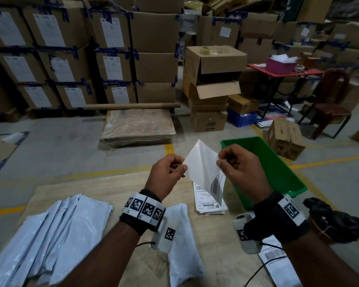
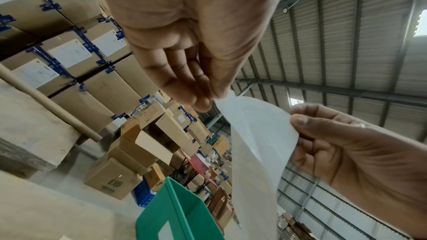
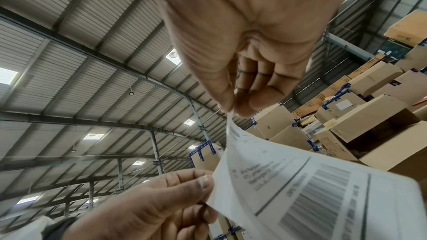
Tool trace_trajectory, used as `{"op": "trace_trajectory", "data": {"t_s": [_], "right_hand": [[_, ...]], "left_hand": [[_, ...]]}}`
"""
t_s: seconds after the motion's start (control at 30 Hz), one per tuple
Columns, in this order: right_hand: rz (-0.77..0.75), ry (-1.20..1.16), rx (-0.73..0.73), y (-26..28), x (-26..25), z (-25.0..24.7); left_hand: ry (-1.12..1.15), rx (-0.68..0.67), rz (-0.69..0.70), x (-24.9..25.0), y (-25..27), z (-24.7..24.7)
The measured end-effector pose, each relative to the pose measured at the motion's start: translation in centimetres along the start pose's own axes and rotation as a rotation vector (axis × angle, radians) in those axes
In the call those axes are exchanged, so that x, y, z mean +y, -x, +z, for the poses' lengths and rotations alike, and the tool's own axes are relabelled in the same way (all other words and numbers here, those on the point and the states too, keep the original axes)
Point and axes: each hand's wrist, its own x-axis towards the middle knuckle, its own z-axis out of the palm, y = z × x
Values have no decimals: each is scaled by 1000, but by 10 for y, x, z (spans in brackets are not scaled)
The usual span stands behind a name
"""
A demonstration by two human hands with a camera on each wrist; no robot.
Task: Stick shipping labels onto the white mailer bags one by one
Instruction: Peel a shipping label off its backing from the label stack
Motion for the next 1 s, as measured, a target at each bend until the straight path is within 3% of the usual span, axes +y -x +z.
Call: {"op": "trace_trajectory", "data": {"t_s": [0.43, 1.0], "right_hand": [[23, 60, -16, 12, 3, -21], [62, 121, 75, 14, 11, -57]], "left_hand": [[-104, -12, -29, -17, -2, 9], [-116, 8, -19, -17, -11, 12]]}}
